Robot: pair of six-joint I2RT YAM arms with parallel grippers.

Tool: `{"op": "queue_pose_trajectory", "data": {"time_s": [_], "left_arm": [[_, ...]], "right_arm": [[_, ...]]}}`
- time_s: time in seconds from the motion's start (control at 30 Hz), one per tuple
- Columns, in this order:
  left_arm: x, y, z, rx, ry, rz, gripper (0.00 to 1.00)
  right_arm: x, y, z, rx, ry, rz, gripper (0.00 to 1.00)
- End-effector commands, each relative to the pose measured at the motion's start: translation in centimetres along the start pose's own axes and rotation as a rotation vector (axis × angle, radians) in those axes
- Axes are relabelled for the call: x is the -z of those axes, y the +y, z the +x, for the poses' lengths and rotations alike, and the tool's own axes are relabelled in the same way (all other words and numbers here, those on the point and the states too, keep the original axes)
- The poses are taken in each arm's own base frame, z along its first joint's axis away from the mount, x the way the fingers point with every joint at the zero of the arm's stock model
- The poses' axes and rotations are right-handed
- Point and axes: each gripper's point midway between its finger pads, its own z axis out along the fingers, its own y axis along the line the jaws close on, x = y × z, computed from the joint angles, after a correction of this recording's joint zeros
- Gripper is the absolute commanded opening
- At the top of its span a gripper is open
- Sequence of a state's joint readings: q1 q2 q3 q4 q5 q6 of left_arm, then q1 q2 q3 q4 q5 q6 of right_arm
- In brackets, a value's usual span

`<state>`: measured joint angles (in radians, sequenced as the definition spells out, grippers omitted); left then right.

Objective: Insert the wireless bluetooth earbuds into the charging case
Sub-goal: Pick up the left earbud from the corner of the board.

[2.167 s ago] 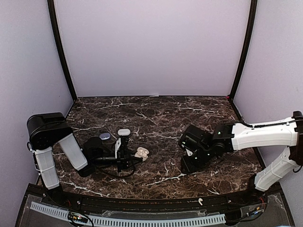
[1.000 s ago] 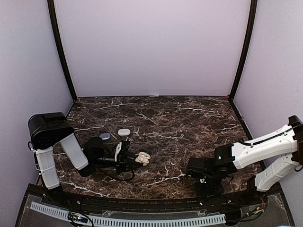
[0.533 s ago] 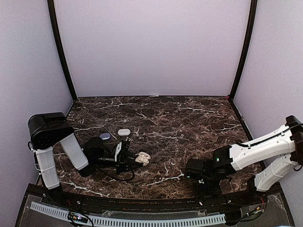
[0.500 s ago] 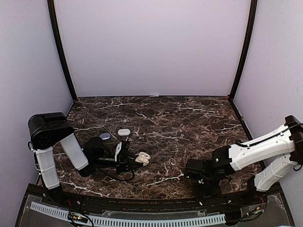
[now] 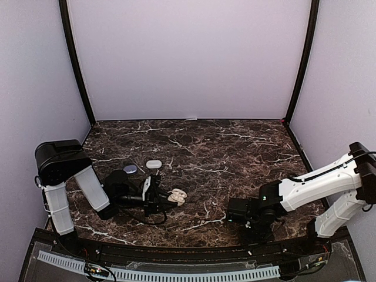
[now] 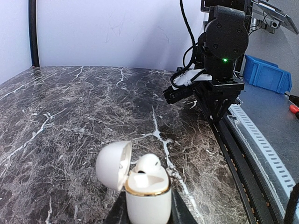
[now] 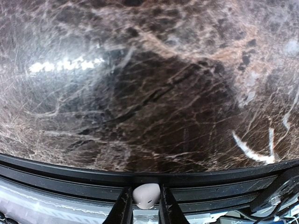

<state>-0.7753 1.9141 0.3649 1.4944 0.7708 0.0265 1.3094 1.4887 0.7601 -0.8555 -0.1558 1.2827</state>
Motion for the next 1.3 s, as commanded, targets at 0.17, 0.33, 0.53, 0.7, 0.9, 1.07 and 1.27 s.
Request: {"op": "queue_pose_trajectory", "data": {"time_s": [0.17,0.33,0.53,0.7,0.9,1.07,1.27], "left_arm": [[0.1,-0.6,-0.7,-0.027,-0.026,0.021,0.1],[0.1,-0.5,-0.8,-0.03,-0.027,0.015,0.1],[0.2,-0.3,-0.8,-0.027,-0.026,0.005,0.1],[0.4,-0.2,-0.3,-0.01,-0.016,-0.013,0.1],[0.2,0.4,0.2,0.014,-0.019,-0.039,0.1],[-0.4,1.1,0.9,0.038,-0.008,-0.049,0.1],[-1.4,1.2,2.1,0.055,0.012,-0.044,0.1]], "right_arm": [[1.6,1.7,-1.0,0.046,-0.067,-0.023,0.15],[3.6,3.7,-2.2,0.103,-0.135,-0.071,0.15],[4.7,7.1,-5.1,0.197,-0.227,-0.101,0.15],[4.5,9.4,-7.5,0.248,-0.27,-0.148,0.15],[5.0,11.1,-9.9,0.279,-0.334,-0.229,0.15],[5.0,11.4,-11.0,0.282,-0.368,-0.293,0.15],[5.7,11.8,-12.0,0.306,-0.419,-0.335,0.15]]}}
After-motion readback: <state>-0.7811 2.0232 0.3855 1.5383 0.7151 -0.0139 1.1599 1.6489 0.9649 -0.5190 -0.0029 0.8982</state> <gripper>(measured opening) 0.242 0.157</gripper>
